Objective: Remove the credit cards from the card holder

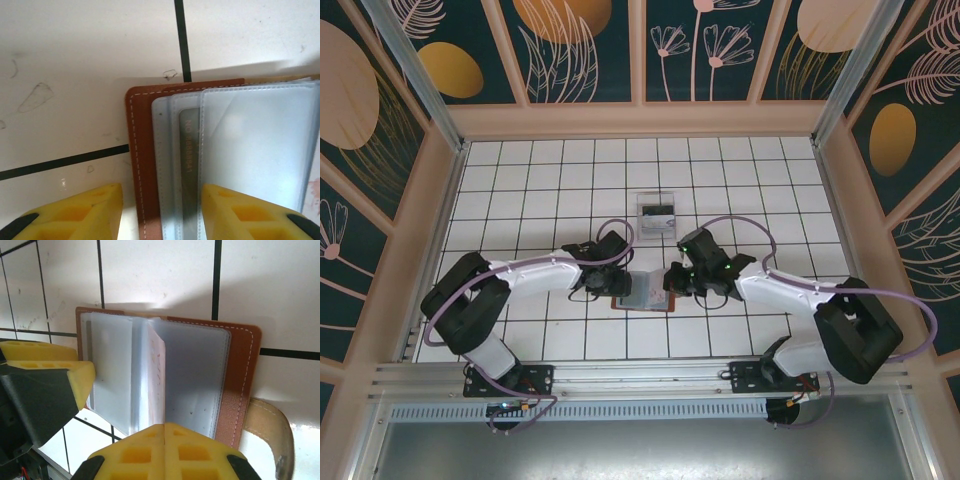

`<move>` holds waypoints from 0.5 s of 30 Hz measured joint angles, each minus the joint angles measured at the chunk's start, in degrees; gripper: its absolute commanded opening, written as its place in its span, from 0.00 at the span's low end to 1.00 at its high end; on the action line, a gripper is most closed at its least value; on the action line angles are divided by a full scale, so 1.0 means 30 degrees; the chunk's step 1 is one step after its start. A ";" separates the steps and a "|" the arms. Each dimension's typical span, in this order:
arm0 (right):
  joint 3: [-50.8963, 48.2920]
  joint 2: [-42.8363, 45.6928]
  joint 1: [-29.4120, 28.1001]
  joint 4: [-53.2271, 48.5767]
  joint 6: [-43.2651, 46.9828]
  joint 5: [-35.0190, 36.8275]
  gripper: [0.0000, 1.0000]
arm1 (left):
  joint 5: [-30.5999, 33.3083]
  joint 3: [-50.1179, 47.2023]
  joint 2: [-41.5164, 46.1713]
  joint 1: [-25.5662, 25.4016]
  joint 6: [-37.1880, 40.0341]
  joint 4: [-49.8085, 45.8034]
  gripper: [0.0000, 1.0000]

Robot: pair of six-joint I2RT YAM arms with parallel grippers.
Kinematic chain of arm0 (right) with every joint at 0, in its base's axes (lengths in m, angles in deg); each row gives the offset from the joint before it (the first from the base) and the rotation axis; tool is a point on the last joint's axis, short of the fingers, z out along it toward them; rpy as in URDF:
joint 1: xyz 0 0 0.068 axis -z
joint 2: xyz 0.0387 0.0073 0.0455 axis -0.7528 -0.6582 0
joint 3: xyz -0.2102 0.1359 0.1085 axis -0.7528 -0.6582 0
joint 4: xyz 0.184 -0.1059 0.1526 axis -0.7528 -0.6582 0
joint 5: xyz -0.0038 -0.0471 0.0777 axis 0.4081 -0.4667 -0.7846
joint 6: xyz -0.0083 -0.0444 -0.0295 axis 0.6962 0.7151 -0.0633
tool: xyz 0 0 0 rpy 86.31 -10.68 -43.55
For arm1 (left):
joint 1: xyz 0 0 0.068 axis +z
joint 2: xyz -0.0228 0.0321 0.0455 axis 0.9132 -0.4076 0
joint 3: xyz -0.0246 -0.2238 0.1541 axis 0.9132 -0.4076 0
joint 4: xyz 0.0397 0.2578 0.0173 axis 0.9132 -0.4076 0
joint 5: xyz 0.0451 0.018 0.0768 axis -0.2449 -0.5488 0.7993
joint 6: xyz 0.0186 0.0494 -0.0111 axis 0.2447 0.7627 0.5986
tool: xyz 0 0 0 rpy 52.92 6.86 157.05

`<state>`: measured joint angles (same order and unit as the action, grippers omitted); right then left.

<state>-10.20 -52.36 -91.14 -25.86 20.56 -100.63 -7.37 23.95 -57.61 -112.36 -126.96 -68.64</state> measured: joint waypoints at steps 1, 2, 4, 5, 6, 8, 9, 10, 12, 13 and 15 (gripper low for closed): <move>0.0058 0.0095 0.0000 -0.0102 0.0066 0.0066 0.00 | 0.0036 0.0000 0.0080 0.0000 -0.0015 -0.0015 0.46; 0.0168 0.0182 0.0000 -0.0291 0.0211 0.0095 0.00 | 0.0080 0.0000 0.0211 0.0000 -0.0015 -0.0007 0.46; 0.0386 0.0262 0.0007 -0.0605 0.0525 0.0204 0.00 | 0.0255 0.0000 0.0510 0.0000 -0.0022 -0.0015 0.46; 0.0503 0.0284 0.0007 -0.0838 0.0758 0.0284 0.00 | 0.0408 0.0000 0.0707 0.0000 -0.0022 -0.0007 0.46; 0.0627 0.0313 0.0007 -0.1056 0.1020 0.0393 0.00 | 0.0503 0.0000 0.0867 0.0000 -0.0022 -0.0015 0.46; 0.0918 0.0342 0.0007 -0.1508 0.1734 0.0561 0.00 | 0.0721 0.0000 0.1166 0.0000 -0.0029 -0.0007 0.46; 0.1115 0.0357 0.0015 -0.1770 0.2222 0.0597 0.00 | 0.0845 0.0000 0.1290 0.0000 -0.0029 -0.0007 0.46; 0.1297 0.0372 0.0022 -0.1996 0.2688 0.0634 0.00 | 0.0969 0.0000 0.1377 0.0000 -0.0029 -0.0015 0.46; 0.1858 0.0401 0.0073 -0.2586 0.4073 0.0736 0.00 | 0.1166 0.0000 0.1530 0.0000 -0.0029 -0.0015 0.46; 0.2135 0.0408 0.0095 -0.2863 0.4728 0.0889 0.00 | 0.1260 0.0000 0.1574 0.0000 -0.0029 -0.0022 0.46; 0.2776 0.0415 0.0175 -0.3424 0.6244 0.1173 0.00 | 0.1472 0.0000 0.1668 0.0000 -0.0029 -0.0066 0.47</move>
<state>-1.87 -51.12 -90.61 -36.13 39.29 -97.11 -2.95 23.95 -52.61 -112.36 -127.05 -68.84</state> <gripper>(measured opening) 0.054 0.463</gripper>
